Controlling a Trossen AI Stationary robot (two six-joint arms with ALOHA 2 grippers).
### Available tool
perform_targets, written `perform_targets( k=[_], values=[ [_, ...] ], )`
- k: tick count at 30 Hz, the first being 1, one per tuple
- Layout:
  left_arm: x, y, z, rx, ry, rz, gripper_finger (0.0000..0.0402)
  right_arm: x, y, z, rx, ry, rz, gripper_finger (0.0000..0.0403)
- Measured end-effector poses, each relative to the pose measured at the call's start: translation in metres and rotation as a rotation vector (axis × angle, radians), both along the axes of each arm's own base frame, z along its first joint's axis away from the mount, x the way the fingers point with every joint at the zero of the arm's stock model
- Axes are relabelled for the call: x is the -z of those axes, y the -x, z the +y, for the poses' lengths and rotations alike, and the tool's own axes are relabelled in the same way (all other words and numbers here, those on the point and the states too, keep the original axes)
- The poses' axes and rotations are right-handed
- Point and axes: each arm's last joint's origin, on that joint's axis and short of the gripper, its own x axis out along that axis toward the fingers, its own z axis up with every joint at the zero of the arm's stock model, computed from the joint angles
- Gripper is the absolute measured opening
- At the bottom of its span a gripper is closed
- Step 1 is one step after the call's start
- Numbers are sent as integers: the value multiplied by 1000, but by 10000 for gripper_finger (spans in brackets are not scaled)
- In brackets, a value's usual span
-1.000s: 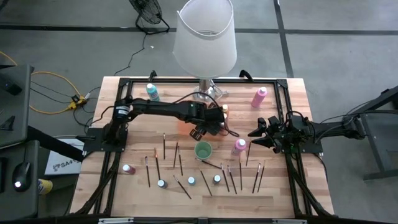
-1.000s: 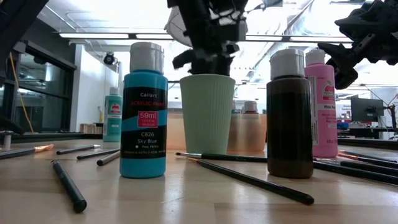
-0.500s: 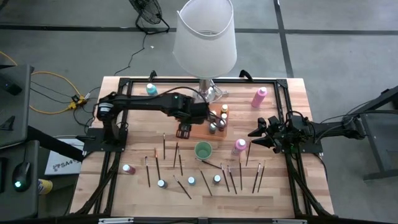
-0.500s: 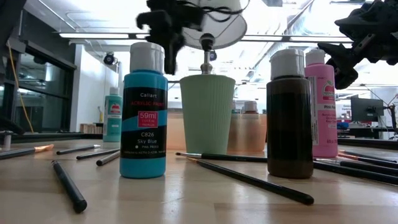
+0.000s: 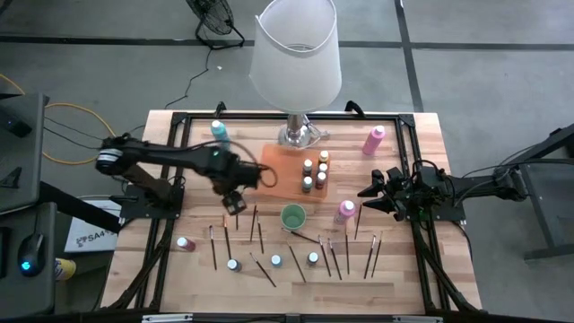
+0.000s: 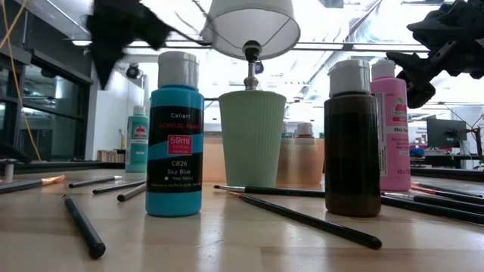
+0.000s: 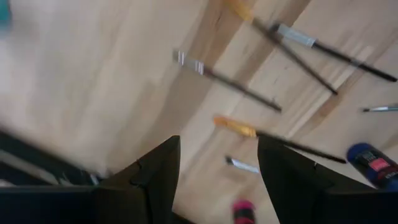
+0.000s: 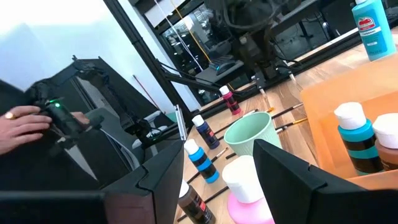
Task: Pick & Place Paint Supplies
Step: Put the small dark pink paint bottle into the orange bin
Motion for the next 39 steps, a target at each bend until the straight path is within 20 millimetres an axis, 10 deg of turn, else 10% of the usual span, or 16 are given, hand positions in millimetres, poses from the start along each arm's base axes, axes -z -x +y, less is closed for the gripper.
perform_targets(
  k=[8, 26, 39],
  values=[
    [2, 50, -43, -284, 40, 81, 205, 0, 0, 0, 1, 0, 0, 188],
    [-9, 112, -98, -353, -3, 101, 205, 0, 0, 0, 1, 0, 0, 188],
    [36, 131, -117, -233, 129, 46, 205, 0, 0, 0, -1, 0, 0, 188]
  ],
)
